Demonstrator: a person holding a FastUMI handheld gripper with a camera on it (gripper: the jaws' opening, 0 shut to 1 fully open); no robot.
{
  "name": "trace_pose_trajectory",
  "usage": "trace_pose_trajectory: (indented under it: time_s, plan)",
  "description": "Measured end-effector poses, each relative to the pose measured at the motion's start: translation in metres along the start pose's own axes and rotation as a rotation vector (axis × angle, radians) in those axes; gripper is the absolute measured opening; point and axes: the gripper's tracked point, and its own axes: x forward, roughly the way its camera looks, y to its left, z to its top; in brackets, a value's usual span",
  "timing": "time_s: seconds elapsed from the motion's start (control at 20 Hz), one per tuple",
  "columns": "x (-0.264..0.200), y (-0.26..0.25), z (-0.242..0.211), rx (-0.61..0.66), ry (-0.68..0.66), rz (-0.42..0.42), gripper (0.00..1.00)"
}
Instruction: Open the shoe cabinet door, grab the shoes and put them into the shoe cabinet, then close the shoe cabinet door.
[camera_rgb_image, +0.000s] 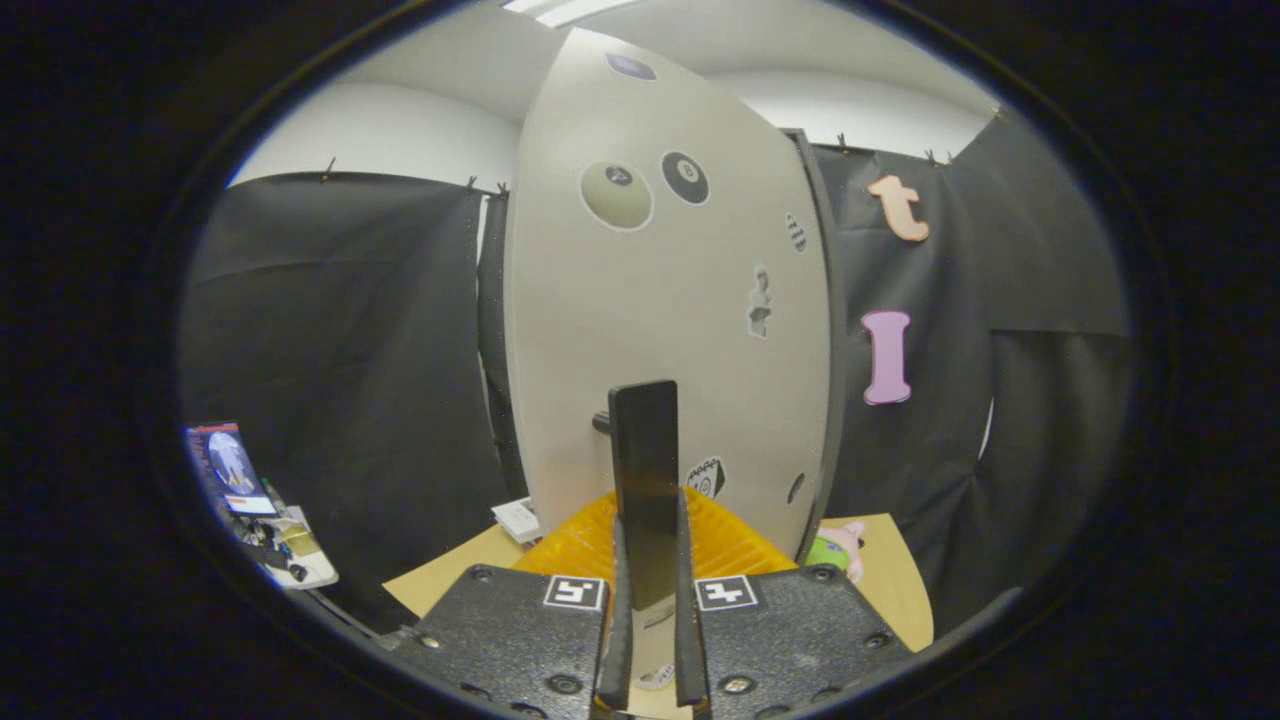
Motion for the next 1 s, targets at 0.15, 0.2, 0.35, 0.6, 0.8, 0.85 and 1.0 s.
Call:
trace_pose_trajectory:
  time_s: [0.15,0.2,0.35,0.6,0.8,0.85,1.0]
  plan:
    - [-0.002,-0.005,0.0,-0.009,-0.002,-0.033,0.2]
    - [-0.002,-0.008,0.001,-0.016,-0.005,-0.038,0.2]
    - [-0.006,-0.01,0.001,0.006,-0.003,-0.031,0.19]
    - [-0.017,-0.031,0.0,-0.014,-0.025,-0.118,0.18]
    - [-0.031,-0.078,0.003,-0.019,-0.06,-0.226,0.12]
    - [-0.037,-0.098,0.004,-0.008,-0.067,-0.268,0.11]
    - [-0.038,-0.124,0.005,0.004,-0.075,-0.259,0.04]
